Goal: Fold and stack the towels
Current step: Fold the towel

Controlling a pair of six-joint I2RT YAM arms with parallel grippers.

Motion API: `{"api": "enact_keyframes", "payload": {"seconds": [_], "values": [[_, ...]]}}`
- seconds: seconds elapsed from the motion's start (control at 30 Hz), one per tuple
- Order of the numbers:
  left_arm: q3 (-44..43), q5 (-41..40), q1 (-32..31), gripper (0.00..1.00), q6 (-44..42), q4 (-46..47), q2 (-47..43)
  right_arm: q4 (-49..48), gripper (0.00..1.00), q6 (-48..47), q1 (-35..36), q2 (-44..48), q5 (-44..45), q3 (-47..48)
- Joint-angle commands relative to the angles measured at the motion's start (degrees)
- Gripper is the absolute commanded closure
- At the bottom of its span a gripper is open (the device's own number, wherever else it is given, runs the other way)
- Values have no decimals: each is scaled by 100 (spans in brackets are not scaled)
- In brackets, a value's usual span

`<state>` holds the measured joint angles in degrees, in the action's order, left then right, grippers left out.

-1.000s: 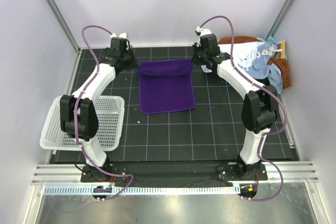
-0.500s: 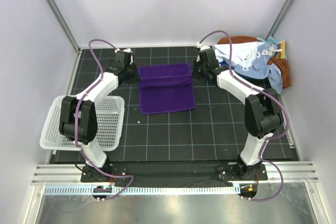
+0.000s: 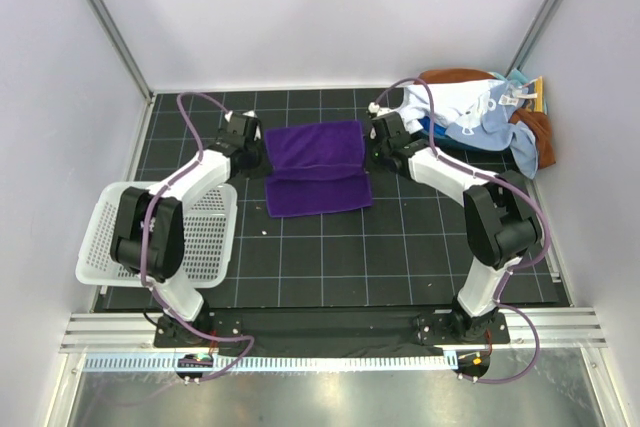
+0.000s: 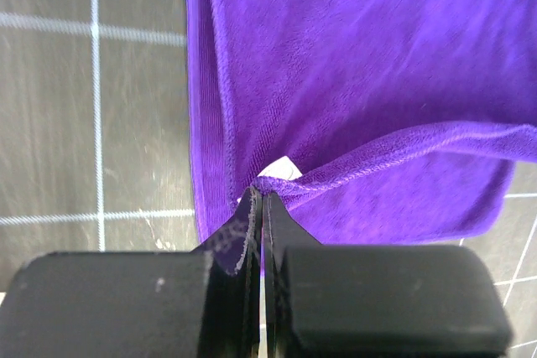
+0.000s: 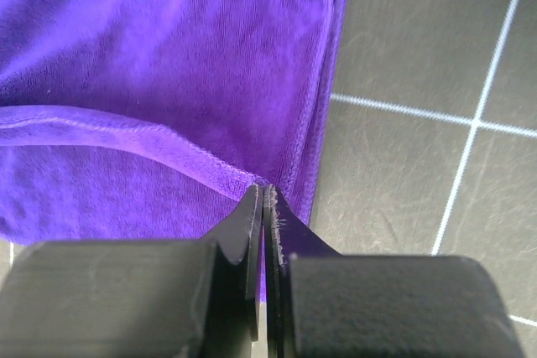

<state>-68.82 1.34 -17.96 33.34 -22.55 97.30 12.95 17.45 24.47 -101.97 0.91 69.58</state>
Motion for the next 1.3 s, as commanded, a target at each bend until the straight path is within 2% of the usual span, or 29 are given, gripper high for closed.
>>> {"api": "enact_keyframes", "payload": {"seconds": [0.0,0.33,0.77,1.27], "values": [[210,-82,-94,100,164,66,-281,-223,99,127,67,327,24,-94],[492,-310,-103,100,146,-13,-466,-179,99,100,84,678,261,-516],[343,-398,-112,100,41,-303,-686,155,99,74,84,1338,446,-401],[791,-293,-279,100,84,-198,-572,-389,99,425,93,1181,147,-1368]]}}
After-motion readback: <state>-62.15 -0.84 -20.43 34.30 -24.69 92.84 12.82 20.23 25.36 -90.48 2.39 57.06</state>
